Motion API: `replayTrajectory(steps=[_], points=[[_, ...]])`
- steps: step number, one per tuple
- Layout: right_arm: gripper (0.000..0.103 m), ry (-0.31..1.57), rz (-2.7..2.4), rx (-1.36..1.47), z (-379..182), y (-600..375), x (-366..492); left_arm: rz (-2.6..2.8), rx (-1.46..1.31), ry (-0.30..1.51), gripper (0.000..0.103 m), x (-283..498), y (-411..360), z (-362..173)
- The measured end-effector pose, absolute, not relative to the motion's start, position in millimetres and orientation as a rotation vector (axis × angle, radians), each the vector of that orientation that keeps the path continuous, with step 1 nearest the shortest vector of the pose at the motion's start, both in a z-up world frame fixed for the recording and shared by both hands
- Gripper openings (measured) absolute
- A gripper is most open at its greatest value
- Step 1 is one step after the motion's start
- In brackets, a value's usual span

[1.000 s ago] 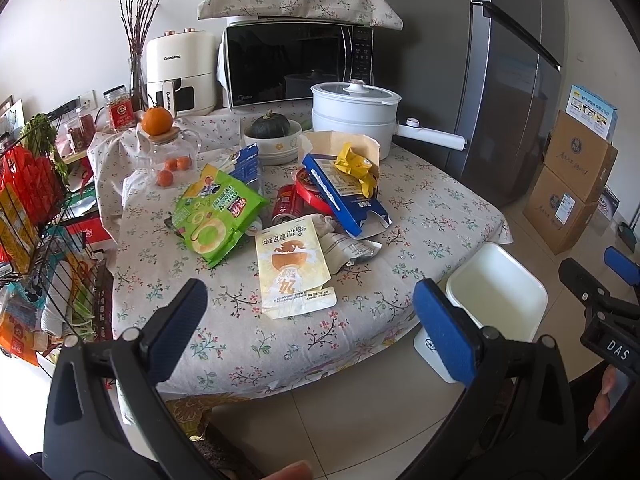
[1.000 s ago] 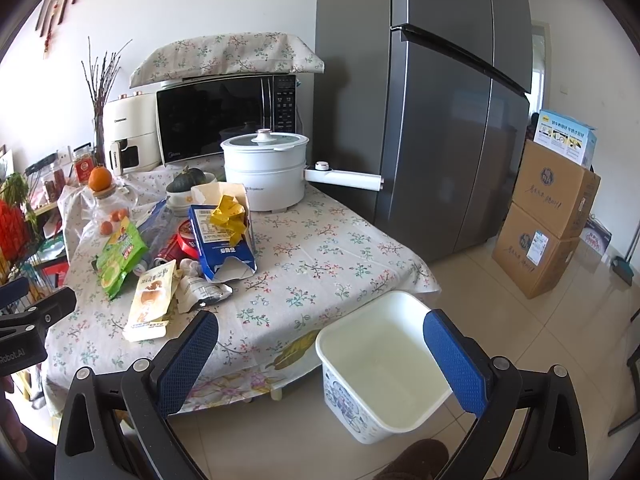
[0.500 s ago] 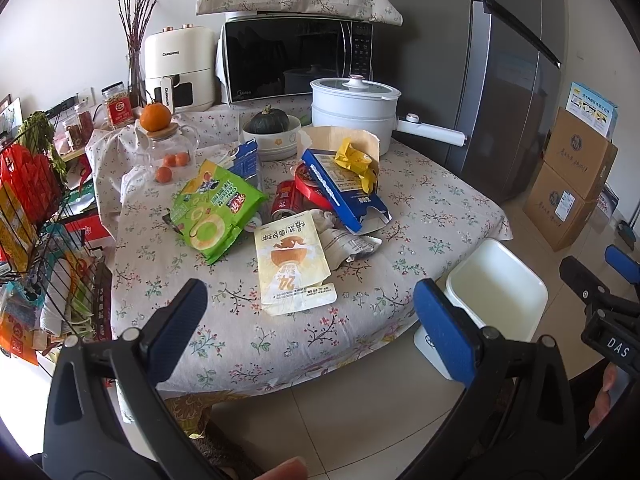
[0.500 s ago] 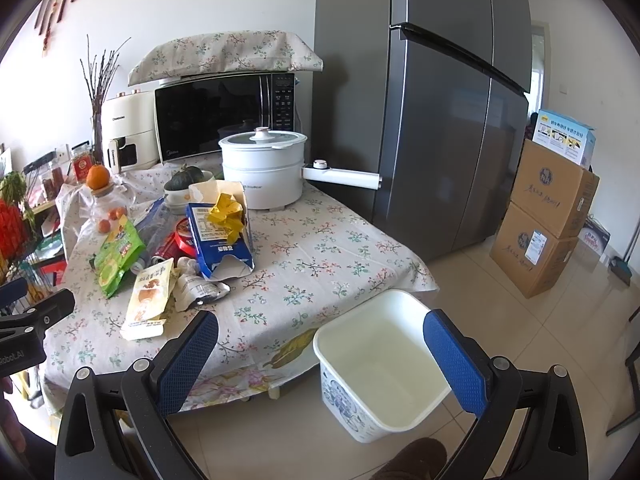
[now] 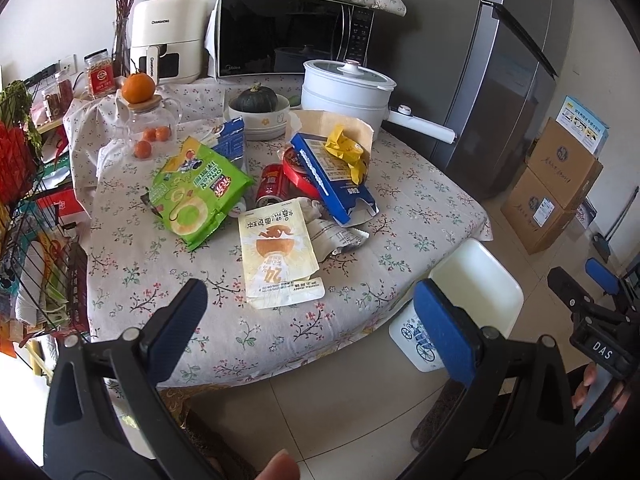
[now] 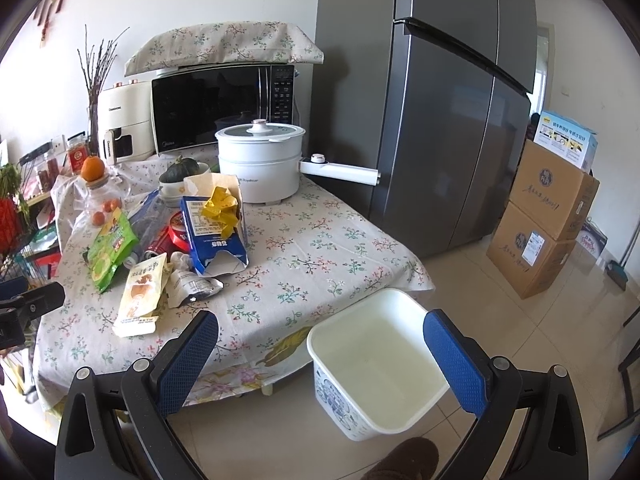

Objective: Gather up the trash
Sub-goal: 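Grasp the cream bread packet with the left gripper while the right gripper grasps the white wrapper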

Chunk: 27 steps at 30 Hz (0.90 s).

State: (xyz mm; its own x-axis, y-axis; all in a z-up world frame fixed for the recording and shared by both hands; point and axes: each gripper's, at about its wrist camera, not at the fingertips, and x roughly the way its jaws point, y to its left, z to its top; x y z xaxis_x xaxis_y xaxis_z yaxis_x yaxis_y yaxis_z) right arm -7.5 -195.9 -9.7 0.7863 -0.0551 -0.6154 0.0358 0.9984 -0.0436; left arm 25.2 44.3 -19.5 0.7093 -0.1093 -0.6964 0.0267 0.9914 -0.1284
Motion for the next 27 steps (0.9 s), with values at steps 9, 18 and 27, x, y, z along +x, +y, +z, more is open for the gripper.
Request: replayTrajectory(steps=[9, 18, 27], points=[[0.103, 0.858, 0.141, 0.006, -2.3, -192.5, 50.3, -0.122, -0.128, 0.906, 0.102, 74.4, 59.7, -31.1], [0.103, 1.041, 0.255, -0.029, -33.7, -162.8, 131.6, -0.058, -0.029, 1.109, 0.102, 144.8, 46.2, -93.3], [0.103, 1.213, 0.230, -0.010, -90.2, -178.1, 166.5, -0.019, 0.012, 1.225, 0.102, 194.2, 46.1, -144.7]])
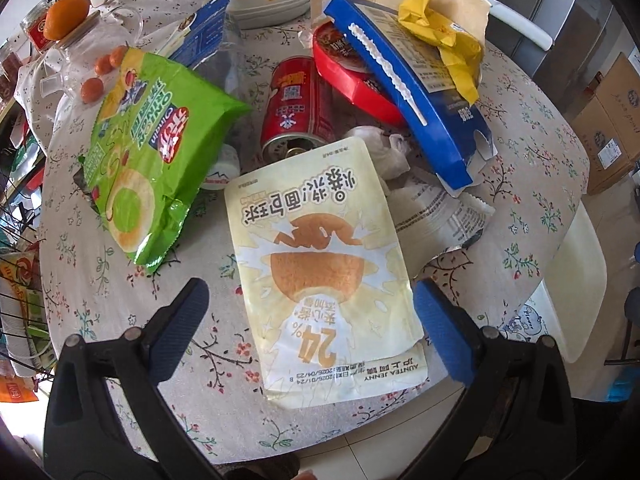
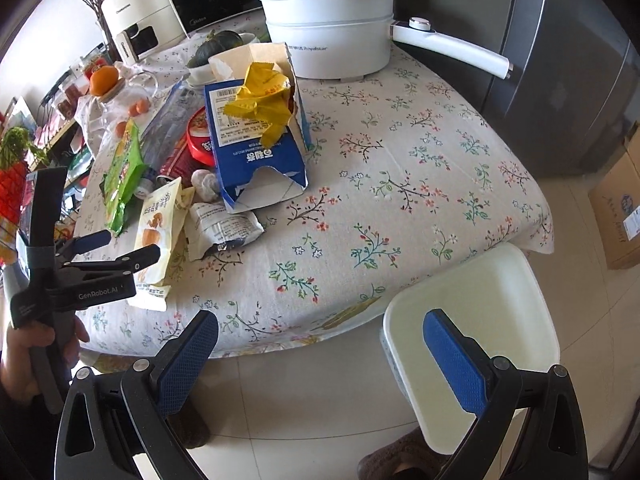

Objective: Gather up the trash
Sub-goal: 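Grasp the cream bread packet with the left gripper while the right gripper grasps the white wrapper, then carry the cream bread packet and white wrapper over the white bin with both grippers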

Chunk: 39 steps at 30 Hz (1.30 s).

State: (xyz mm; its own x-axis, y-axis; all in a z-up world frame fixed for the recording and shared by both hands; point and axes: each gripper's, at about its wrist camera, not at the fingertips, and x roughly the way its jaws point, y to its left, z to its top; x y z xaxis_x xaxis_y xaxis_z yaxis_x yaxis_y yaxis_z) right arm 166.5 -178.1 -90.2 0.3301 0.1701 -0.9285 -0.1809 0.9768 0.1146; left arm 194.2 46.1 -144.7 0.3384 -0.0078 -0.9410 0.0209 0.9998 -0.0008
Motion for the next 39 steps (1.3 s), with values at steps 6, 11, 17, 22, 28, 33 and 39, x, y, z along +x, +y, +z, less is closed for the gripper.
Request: replayTrajectory(steps=[6, 11, 17, 22, 28, 33, 39], points=[[0.103, 1.228, 0.194, 0.015, -96.6, -183.7, 181.2, -0.011, -0.027, 1.266, 0.091, 204.8, 52.1, -161.8], [0.103, 1.235, 0.190, 0.030, -102.7, -175.5, 190.9, -0.028, -0.119, 1.276, 0.061, 198.0, 69.0, -161.2], [0.103, 1.253, 0.210, 0.013, -114.1, -150.0, 199.5, -0.085, -0.225, 1.261, 0.012, 180.5, 101.5, -146.1], [0.103, 1.274, 0.252, 0.019, -126.5, -120.3, 207.8, -0.117, -0.205, 1.196, 0.010, 159.1, 125.0, -119.2], [0.103, 1.277, 0.328, 0.075, -138.9, -80.0, 223.6, -0.112, -0.155, 1.137, 0.010, 134.0, 148.9, -107.1], [0.094, 1.289, 0.338, 0.057, -158.7, -46.1, 239.1, -0.091, -0.134, 1.119, 0.010, 122.2, 158.4, -106.8], [0.090, 1.301, 0.288, 0.030, -179.4, -29.3, 249.0, -0.089, -0.091, 1.107, 0.010, 135.5, 136.0, -112.9]])
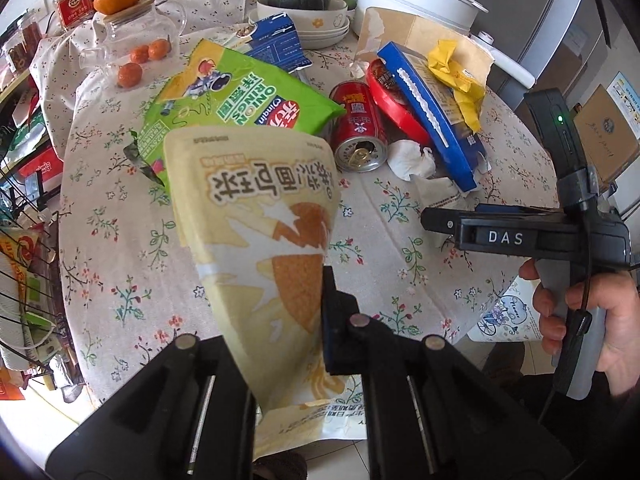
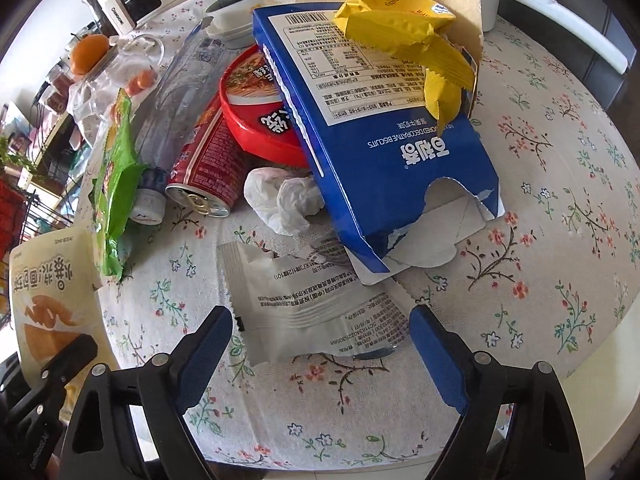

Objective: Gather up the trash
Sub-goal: 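Carry the cream bread packet and white wrapper over the white bin with both grippers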

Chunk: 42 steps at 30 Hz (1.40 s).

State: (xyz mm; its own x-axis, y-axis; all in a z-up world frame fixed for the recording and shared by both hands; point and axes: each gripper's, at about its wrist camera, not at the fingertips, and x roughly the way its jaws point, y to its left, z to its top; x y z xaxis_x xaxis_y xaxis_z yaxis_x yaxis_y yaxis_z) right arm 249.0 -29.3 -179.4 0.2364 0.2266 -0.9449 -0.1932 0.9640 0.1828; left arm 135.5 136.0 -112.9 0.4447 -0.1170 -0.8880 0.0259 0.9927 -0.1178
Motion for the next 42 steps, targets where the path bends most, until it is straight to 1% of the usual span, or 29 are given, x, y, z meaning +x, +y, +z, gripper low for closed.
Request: replayTrajectory(steps=[1, 2, 3, 7, 9, 10, 11, 12, 15, 18, 32, 42], points=[[0.088, 1.293, 0.285, 0.019, -178.9, -26.8, 249.2, -0.089, -0.086, 1.106, 0.010, 135.0, 135.3, -112.9], [0.082, 1.289, 0.288, 0.010, -178.3, -24.6, 248.9, -0.089, -0.084, 1.106, 0.010, 135.1, 135.6, -112.9], [0.071, 1.291, 0.291, 0.004, -178.6, -22.1, 248.7, -0.088, -0.083, 1.107, 0.010, 134.8, 135.5, -112.8], [0.054, 1.293, 0.288, -0.038, -179.9, -16.0, 246.6, -0.089, -0.083, 1.106, 0.010, 133.7, 135.7, -112.1], [0.035, 1.286, 0.286, -0.052, -178.4, -16.4, 245.6, -0.089, -0.084, 1.102, 0.010, 133.4, 135.3, -111.2], [0.030, 1.288, 0.290, -0.047, -177.7, -18.8, 244.9, -0.090, -0.083, 1.100, 0.010, 133.1, 134.8, -110.9], [0.018, 1.292, 0.303, -0.034, -176.9, -20.6, 245.3, -0.090, -0.083, 1.099, 0.010, 132.8, 134.4, -110.4], [0.014, 1.297, 0.314, -0.019, -175.7, -23.5, 245.0, -0.091, -0.084, 1.097, 0.010, 132.4, 134.0, -110.0], [0.008, 1.303, 0.346, 0.011, -171.0, -29.0, 242.7, -0.094, -0.087, 1.092, 0.010, 130.9, 133.1, -108.1], [0.006, 1.312, 0.374, 0.038, -166.0, -30.8, 239.1, -0.096, -0.086, 1.079, 0.010, 128.9, 132.4, -104.3], [0.005, 1.229, 0.491, 0.066, -115.3, -59.7, 195.9, -0.117, -0.105, 1.037, 0.010, 121.5, 125.5, -90.1], [0.005, 1.201, 0.405, 0.108, -103.9, -126.8, 184.0, -0.202, -0.061, 1.027, 0.010, 126.8, 72.8, -82.8]])
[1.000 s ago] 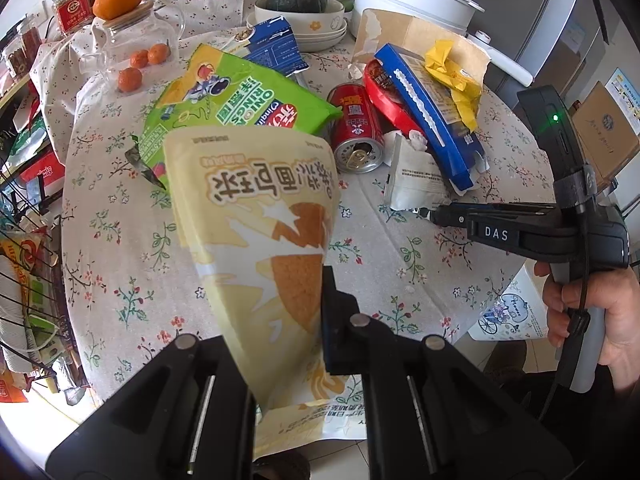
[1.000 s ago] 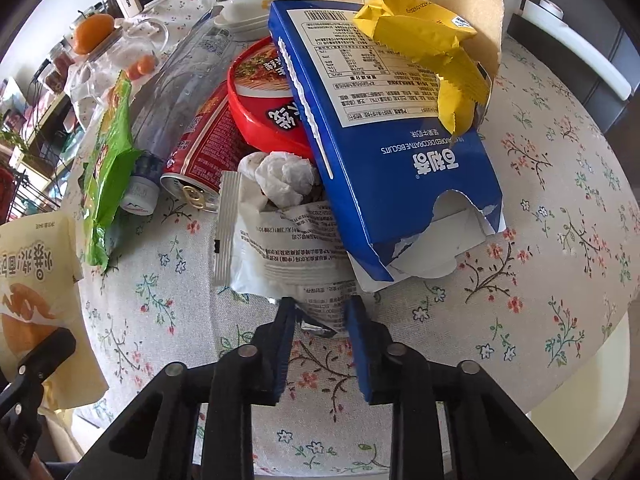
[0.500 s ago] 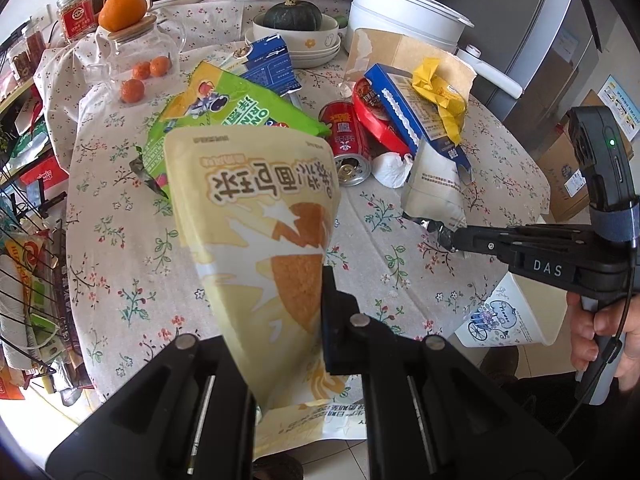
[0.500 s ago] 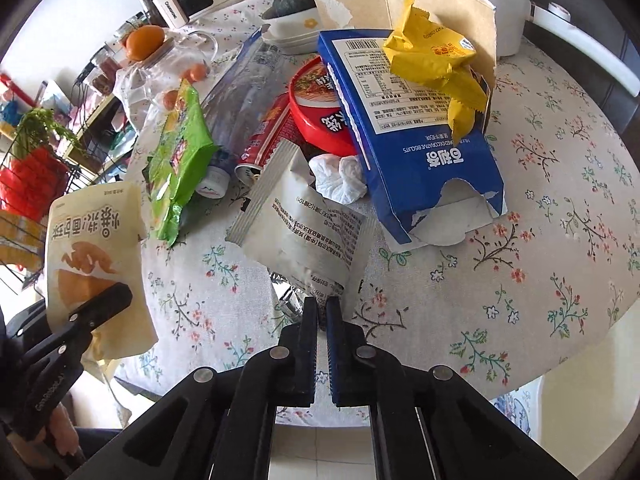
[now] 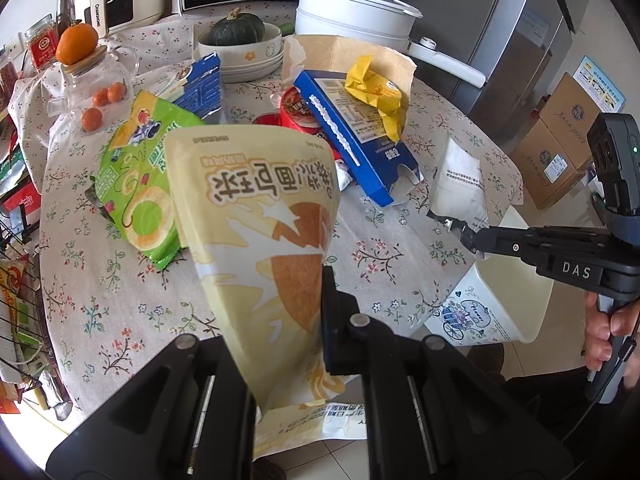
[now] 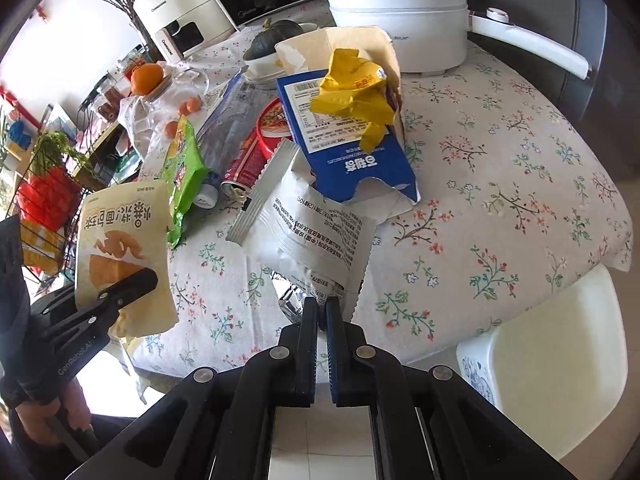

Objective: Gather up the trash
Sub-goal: 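Carry the cream bread packet and white wrapper over the white bin with both grippers, then open both grippers to drop the packet and wrapper into the bin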

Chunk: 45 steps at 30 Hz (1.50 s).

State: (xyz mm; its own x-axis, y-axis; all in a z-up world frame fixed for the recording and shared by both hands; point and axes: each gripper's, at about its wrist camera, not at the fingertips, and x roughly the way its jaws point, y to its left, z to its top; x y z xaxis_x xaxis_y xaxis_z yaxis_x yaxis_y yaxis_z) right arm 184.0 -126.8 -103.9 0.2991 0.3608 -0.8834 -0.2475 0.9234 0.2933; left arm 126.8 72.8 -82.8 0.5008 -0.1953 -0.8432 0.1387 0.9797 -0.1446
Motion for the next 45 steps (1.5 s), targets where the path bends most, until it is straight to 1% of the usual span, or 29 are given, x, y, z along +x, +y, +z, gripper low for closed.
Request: replayTrajectory(steps=[8, 16, 27, 36, 42, 44, 45], points=[[0.005, 1.191, 0.306, 0.173, -98.0, -202.1, 178.1, -0.308, -0.015, 1.030, 0.010, 135.1, 8.3, -80.1], [0.005, 1.192, 0.199, 0.235, -105.9, -272.8, 167.8, -0.414, 0.016, 1.037, 0.010, 142.9, -56.9, -82.4], [0.005, 1.228, 0.042, 0.341, -133.6, -368.9, 141.7, -0.561, 0.081, 1.050, 0.010, 143.4, -149.0, -103.2], [0.005, 1.252, -0.031, 0.379, -147.4, -410.2, 127.9, -0.650, 0.115, 1.049, 0.011, 145.0, -213.4, -127.8], [0.006, 1.271, -0.075, 0.400, -155.7, -431.5, 119.6, -0.683, 0.113, 1.051, 0.014, 148.0, -234.8, -143.7], [0.006, 1.273, -0.085, 0.405, -157.3, -436.4, 117.7, -0.692, 0.127, 1.039, 0.016, 148.5, -241.6, -146.6], [0.006, 1.273, -0.089, 0.409, -158.0, -438.6, 116.5, -0.694, 0.135, 1.033, 0.020, 148.8, -242.9, -147.9]])
